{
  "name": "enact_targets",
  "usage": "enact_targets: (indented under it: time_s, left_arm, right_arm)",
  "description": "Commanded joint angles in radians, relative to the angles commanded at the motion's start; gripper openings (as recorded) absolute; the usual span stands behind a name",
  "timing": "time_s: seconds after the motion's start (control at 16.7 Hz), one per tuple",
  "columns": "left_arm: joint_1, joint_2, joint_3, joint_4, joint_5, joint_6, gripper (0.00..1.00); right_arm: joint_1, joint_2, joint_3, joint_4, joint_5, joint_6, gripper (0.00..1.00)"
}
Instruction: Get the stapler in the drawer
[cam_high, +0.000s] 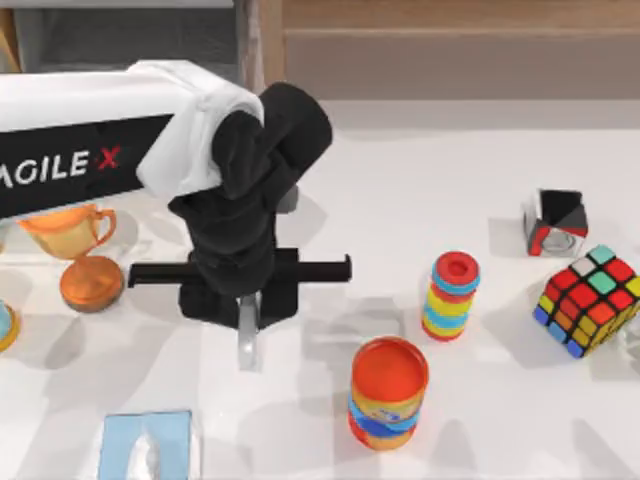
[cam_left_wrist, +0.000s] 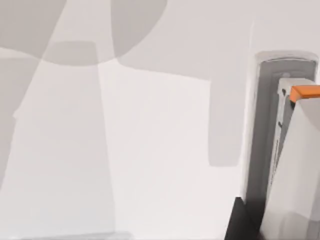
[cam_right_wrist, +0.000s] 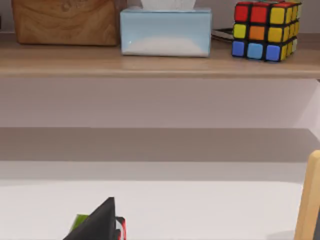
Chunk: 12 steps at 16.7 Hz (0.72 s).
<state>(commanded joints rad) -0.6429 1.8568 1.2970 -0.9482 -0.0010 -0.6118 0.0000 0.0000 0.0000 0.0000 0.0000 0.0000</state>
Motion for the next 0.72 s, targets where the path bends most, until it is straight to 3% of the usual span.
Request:
enact_targets:
  time_s: [0.3,0.72]
  left_arm:
    - [0.176,0.021,0.294,-0.145,0.015,0.304,0.00]
    - [0.602,0.241,0.846,-0.393,0.047,0.741,0.00]
  right_arm:
    - [0.000,0.000,0.000,0.000,0.000,0.000,1.00]
    - [0.000,0.000,0.000,0.000,0.000,0.000,1.00]
